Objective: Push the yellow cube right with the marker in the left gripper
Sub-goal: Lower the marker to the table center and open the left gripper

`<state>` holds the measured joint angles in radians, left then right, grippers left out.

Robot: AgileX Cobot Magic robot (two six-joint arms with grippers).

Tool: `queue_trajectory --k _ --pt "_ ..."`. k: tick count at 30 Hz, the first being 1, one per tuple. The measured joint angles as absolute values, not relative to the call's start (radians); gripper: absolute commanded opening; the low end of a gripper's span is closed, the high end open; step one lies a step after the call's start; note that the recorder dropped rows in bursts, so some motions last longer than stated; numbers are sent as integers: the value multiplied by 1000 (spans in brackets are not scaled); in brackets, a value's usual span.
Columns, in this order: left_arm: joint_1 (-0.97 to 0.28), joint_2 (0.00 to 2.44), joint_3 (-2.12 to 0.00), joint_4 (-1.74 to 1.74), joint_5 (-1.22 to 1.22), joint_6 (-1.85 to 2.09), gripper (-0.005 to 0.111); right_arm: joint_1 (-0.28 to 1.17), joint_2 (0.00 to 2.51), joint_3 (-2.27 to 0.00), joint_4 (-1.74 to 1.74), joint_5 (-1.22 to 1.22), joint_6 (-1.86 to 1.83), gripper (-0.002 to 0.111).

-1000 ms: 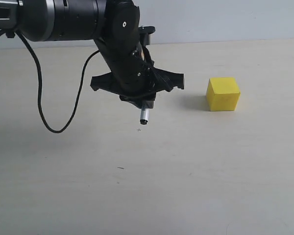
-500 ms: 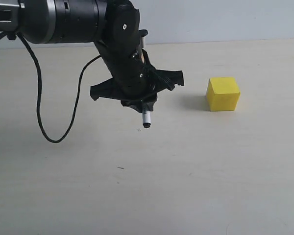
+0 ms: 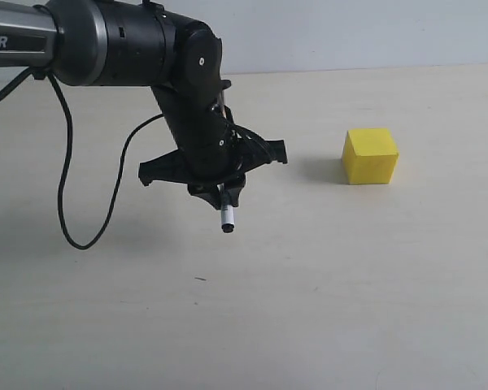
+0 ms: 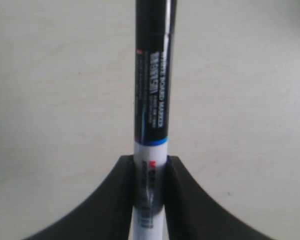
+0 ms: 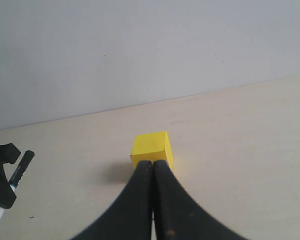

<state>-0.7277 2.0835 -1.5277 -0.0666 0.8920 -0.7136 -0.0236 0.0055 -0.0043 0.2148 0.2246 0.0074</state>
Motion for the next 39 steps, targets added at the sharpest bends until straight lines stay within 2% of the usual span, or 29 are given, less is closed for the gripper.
queue_trajectory --k 39 --pt "-720 2165 -1528 -75 826 -733 0 -24 6 -4 215 225 7 0"
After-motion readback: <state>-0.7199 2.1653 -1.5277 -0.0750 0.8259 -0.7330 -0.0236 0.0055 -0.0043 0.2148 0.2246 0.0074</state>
